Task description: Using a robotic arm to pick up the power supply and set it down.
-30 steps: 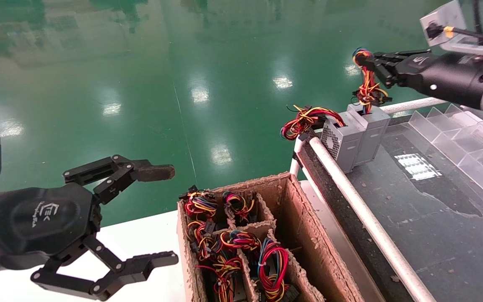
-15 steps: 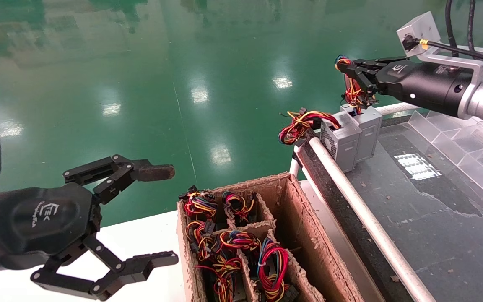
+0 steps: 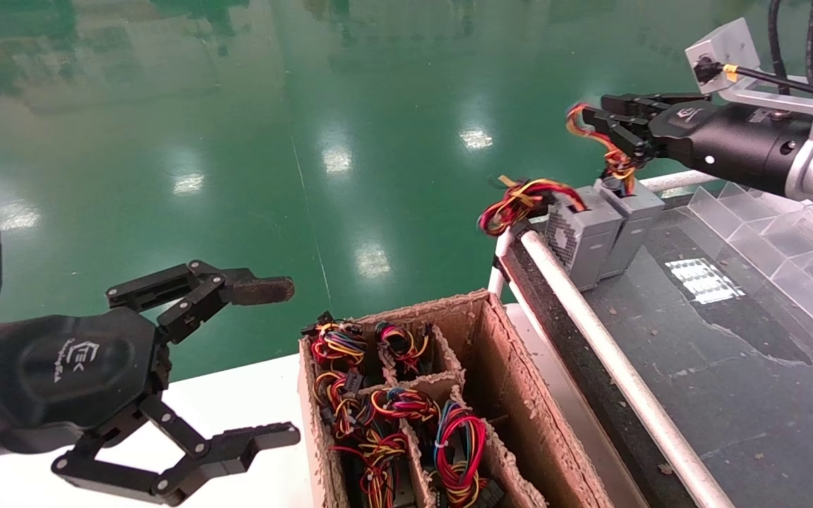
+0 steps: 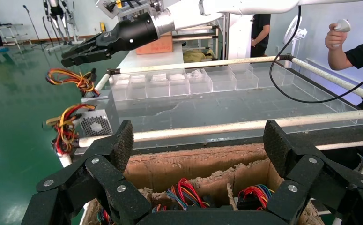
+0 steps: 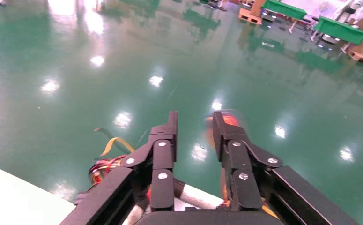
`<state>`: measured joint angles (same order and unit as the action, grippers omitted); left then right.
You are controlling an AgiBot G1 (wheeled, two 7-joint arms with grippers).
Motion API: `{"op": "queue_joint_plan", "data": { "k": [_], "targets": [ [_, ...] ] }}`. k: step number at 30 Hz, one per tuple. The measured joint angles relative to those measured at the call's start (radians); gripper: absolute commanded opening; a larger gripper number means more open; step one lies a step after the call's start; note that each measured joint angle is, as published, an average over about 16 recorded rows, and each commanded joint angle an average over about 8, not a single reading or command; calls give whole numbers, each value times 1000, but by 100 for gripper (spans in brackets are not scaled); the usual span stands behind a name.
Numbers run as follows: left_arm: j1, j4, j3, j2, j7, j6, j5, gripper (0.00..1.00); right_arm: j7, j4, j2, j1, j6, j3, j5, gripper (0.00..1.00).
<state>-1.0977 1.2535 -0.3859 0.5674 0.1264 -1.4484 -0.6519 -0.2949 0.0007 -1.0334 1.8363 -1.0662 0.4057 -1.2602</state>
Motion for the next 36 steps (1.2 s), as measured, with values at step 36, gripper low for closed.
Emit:
{"op": "queue_joint_plan", "data": {
  "k": [36],
  "targets": [
    [0, 0, 0, 0, 0, 0, 0, 100, 216, 369, 166, -223, -98, -99, 252, 100]
  ]
}}
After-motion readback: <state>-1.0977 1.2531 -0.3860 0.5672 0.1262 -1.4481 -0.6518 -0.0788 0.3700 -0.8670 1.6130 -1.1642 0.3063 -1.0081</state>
